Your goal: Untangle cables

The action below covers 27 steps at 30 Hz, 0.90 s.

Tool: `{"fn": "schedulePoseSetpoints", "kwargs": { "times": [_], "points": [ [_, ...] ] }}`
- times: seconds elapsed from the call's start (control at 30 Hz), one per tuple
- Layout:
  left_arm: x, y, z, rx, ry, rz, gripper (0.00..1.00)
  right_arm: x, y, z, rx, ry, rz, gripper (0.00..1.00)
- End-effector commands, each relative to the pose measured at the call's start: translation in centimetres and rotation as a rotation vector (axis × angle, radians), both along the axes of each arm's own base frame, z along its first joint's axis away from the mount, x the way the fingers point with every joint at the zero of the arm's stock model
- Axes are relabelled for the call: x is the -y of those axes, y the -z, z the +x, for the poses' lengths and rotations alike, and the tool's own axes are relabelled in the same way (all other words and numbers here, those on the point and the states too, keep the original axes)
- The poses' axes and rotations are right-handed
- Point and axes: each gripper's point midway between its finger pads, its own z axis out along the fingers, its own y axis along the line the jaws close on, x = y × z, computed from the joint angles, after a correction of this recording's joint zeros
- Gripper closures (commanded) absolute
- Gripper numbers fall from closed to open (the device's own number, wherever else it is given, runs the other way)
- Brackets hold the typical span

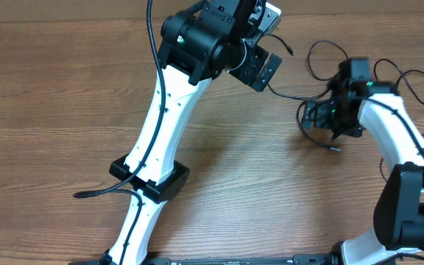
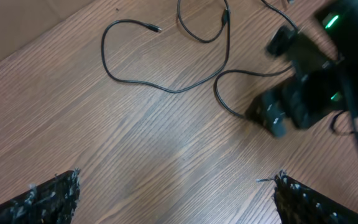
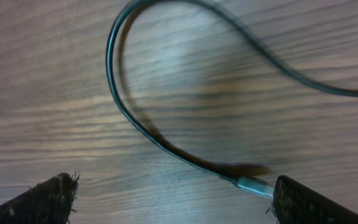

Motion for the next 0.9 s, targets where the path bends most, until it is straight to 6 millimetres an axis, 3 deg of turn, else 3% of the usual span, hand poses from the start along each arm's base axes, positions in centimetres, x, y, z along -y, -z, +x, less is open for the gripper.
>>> {"fn": "schedulePoseSetpoints", "kwargs": {
  "times": [0.0,0.17,0.33,0.4,0.47,0.53,0.6,0.63,0.77,0.87],
  "points": [
    [-2.2,-3.6,-0.4,0.081,-0.066,-0.027,0.0,-1.8,2.1,-0.7,0.002,-0.147,0.029,0.0],
    [-3.7,-5.0,-0.2,0.106,-0.102,-0.043,0.0,-3.0,5.2,-0.7,0.024,-0.23,0.032,0.0],
    [-4.6,-5.3,0.1,0.112,-0.122,-0.046,0.0,-3.3,6.2,0.5,0.07,-0.278,0.018,0.0],
    [-4.7,-5.3,0.2,0.112,-0.125,-0.046,0.0,-3.2,6.7,0.8,0.073,-0.277,0.01,0.05],
    [-4.7,-5.3,0.2,0.113,-0.125,-0.046,0.0,-3.0,7.3,0.9,0.068,-0.273,0.004,0.16],
    [-4.7,-5.3,0.2,0.113,-0.125,-0.046,0.0,-2.8,8.0,1.0,0.06,-0.27,-0.01,0.39],
    [-4.7,-5.3,0.2,0.113,-0.126,-0.045,0.0,-2.7,8.6,1.1,0.054,-0.27,-0.013,0.81],
    [-4.7,-5.3,0.2,0.113,-0.126,-0.045,0.0,-2.7,8.7,1.1,0.053,-0.269,-0.013,0.95],
    [-4.8,-5.3,0.2,0.115,-0.126,-0.044,0.0,-2.7,8.4,1.5,0.065,-0.249,-0.011,0.96],
    [-4.9,-5.3,0.3,0.115,-0.126,-0.043,0.0,-2.1,7.0,2.7,0.093,-0.167,-0.032,0.96]
  ]
}}
